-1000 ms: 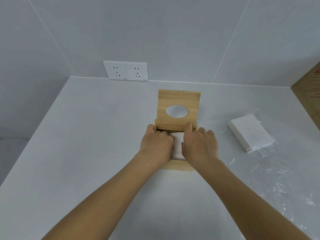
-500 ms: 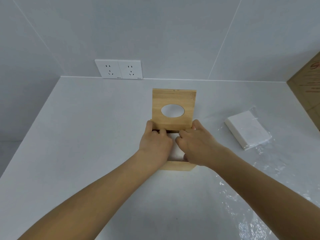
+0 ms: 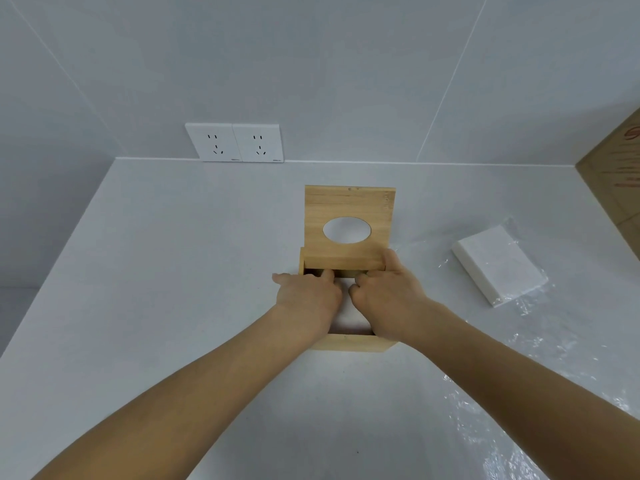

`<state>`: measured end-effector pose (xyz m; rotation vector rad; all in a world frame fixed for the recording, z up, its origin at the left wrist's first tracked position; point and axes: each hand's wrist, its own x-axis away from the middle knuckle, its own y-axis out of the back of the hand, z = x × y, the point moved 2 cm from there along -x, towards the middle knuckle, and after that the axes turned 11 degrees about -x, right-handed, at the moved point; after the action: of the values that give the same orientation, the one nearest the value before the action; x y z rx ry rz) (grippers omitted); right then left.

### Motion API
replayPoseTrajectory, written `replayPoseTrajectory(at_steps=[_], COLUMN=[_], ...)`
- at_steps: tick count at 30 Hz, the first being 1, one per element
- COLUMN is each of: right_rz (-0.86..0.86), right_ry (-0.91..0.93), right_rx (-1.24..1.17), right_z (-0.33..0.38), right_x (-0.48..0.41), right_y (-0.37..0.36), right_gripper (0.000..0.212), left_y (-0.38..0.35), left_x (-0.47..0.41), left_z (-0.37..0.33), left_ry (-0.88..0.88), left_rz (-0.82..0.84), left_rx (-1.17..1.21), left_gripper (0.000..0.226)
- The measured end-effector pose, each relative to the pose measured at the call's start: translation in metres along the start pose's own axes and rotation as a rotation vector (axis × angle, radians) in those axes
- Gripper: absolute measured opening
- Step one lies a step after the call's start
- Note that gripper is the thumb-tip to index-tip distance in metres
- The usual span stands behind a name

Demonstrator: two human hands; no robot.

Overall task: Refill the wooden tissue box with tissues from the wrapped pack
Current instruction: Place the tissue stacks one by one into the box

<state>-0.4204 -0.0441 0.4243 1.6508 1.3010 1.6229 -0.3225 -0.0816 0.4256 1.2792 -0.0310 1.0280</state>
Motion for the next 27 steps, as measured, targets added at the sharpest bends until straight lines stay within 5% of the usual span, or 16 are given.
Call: replayPoseTrajectory(at_steps=[11,27], right_rz=[-0.039,0.056], right_ry=[-0.038,-0.120], right_rx=[-0.118,-0.159], right_z=[-0.003,0.004], right_x=[0.008,-0.006], right_y=[0.006,-0.003], right_gripper=[0.023,0.028], left_y=[0.002,-0.005], left_x=[0.004,-0.002], left_z=[0.012,0.004], left_ry=[-0.027,-0.091], left_rz=[-0.157,-0.034], left_rx=[-0.052,-0.137], left_gripper=[0.039,0.037])
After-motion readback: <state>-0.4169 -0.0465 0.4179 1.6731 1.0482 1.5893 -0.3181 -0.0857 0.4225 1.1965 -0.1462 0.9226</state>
